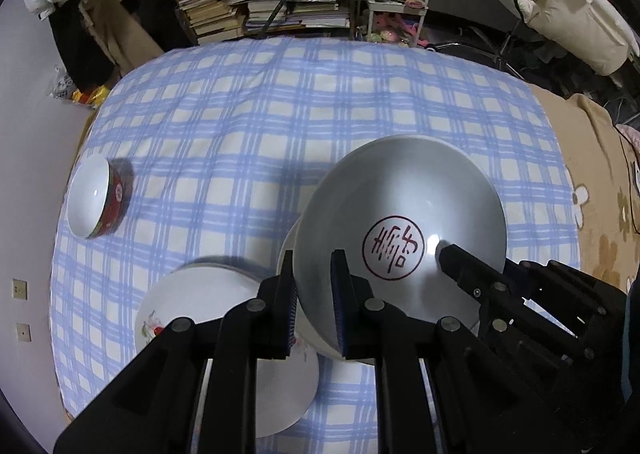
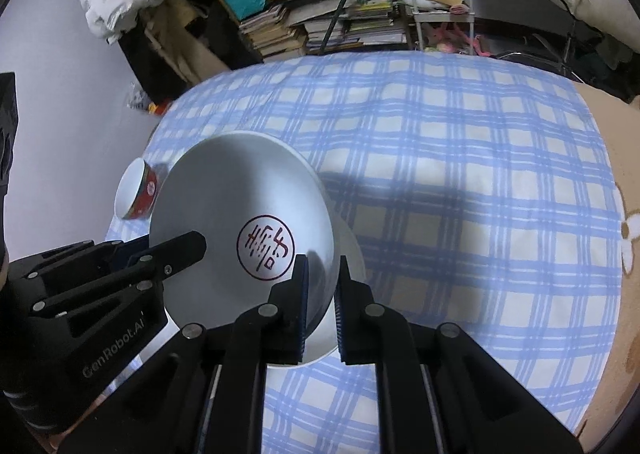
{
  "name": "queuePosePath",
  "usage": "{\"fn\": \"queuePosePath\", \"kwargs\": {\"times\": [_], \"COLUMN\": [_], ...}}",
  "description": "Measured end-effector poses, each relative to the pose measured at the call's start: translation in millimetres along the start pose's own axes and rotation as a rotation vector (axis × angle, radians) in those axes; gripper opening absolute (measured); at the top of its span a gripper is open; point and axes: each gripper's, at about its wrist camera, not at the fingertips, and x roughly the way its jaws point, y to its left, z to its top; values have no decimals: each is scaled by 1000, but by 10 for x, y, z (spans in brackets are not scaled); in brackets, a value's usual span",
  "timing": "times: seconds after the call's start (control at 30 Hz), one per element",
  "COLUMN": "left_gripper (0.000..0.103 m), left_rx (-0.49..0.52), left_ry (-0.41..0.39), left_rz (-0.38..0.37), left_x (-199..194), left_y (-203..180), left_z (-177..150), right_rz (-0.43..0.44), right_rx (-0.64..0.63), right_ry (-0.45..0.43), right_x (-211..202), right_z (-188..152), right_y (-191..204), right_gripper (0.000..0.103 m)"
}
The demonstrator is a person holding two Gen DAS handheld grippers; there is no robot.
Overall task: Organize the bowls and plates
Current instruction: 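Lift the red-character bowl with both tools and carry it toward the white bowl, then lower the red-character bowl into the plain white bowl and open both tools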
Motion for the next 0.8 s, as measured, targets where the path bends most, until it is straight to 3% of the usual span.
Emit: {"fn": "queuePosePath", "kwargs": {"times": [0.43,0.8], "left_gripper": [14,14], "left_rx": [-27,-44], "left_ry": [52,92], "left_rz": [-16,-31], "left_x": [201,365], "left_y": [66,124], "left_z": [-135,-210], "right_rz": [1,-21], "right_rx": [2,-4], "right_ry": [99,89], "right_x": [280,325], "right_z": [-130,-159], "right_y": [-52,-20], "right_gripper": [13,13]}}
